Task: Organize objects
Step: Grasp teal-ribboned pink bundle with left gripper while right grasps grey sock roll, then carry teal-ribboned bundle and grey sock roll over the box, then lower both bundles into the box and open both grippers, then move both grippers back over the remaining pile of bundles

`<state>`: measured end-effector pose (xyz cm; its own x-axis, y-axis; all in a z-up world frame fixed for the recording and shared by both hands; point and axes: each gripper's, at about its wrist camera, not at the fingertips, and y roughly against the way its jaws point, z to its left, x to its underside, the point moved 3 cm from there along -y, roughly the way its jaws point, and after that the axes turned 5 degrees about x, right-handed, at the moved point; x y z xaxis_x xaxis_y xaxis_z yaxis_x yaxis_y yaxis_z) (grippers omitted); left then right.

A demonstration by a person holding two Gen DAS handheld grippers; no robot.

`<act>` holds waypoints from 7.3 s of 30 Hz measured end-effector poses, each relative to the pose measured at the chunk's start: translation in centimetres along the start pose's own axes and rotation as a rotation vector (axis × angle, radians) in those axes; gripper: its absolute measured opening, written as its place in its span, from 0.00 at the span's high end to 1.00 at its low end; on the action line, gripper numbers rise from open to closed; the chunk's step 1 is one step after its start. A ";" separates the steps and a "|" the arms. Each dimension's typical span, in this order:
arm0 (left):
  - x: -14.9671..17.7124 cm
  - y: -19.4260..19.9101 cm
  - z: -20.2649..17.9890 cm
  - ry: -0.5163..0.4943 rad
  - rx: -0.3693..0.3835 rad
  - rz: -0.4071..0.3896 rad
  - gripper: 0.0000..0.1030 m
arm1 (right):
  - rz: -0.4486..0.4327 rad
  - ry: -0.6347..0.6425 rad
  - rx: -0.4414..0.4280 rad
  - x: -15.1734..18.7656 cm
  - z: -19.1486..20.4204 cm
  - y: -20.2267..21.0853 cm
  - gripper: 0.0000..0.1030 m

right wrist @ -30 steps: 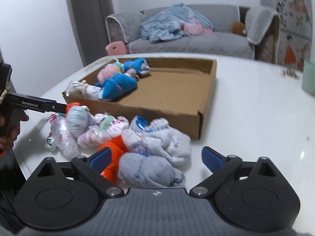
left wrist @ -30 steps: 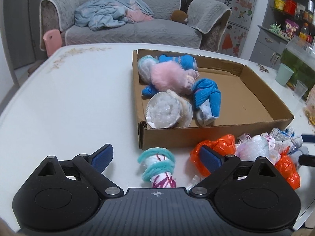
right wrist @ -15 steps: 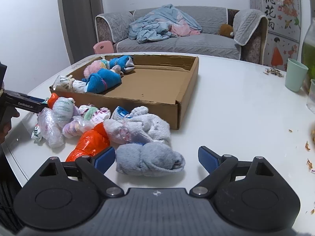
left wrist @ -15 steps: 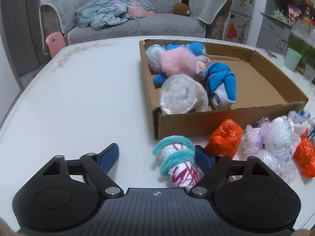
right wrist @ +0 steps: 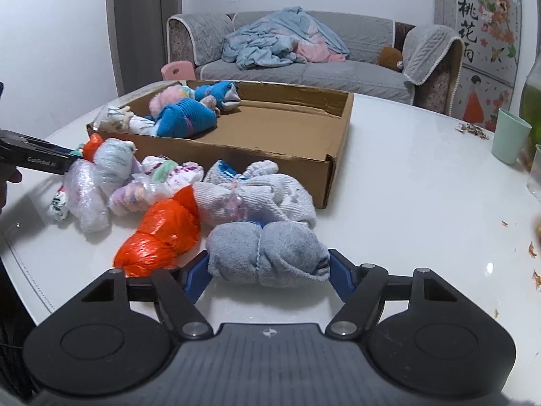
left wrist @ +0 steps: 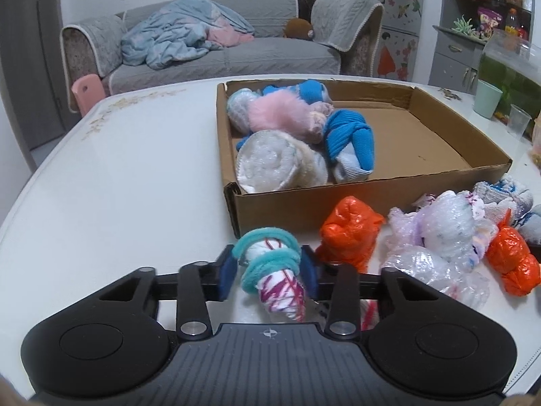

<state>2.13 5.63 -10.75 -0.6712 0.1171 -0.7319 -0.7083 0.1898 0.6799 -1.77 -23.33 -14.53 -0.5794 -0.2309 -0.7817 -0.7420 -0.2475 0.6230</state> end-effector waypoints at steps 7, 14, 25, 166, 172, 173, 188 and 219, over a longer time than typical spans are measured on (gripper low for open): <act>0.5 0.5 0.1 0.008 -0.015 -0.002 0.65 | -0.010 0.007 -0.008 -0.1 -0.2 0.7 0.38; 0.1 2.6 0.7 -0.002 -0.038 -0.019 0.65 | -0.032 0.006 0.002 -1.1 -1.2 1.7 0.38; -5.1 5.9 1.0 -0.042 -0.042 -0.096 0.65 | -0.139 0.056 0.021 -6.5 -3.6 3.6 0.38; -13.2 -1.6 -0.5 0.070 -0.079 -0.033 0.12 | 0.034 0.317 -0.130 -17.7 2.0 -9.1 0.05; -9.4 1.3 0.4 0.082 -0.104 -0.046 0.09 | 0.000 0.286 -0.133 -15.8 2.3 -5.8 0.02; -8.7 1.8 0.6 0.088 -0.106 -0.043 0.09 | -0.007 0.284 -0.133 -15.4 2.4 -5.3 0.02; -0.7 5.8 -1.5 0.091 -0.121 -0.033 0.08 | -0.056 0.221 -0.147 -8.2 5.0 1.6 0.01; 4.0 3.8 -2.0 0.074 -0.118 0.014 0.06 | 0.019 0.122 -0.096 0.0 6.4 0.3 0.30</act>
<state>-3.63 4.90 -10.98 -0.6926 0.0459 -0.7198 -0.7164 0.0719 0.6939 -4.17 -17.41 -14.53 -0.5436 -0.3477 -0.7639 -0.6919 -0.3296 0.6424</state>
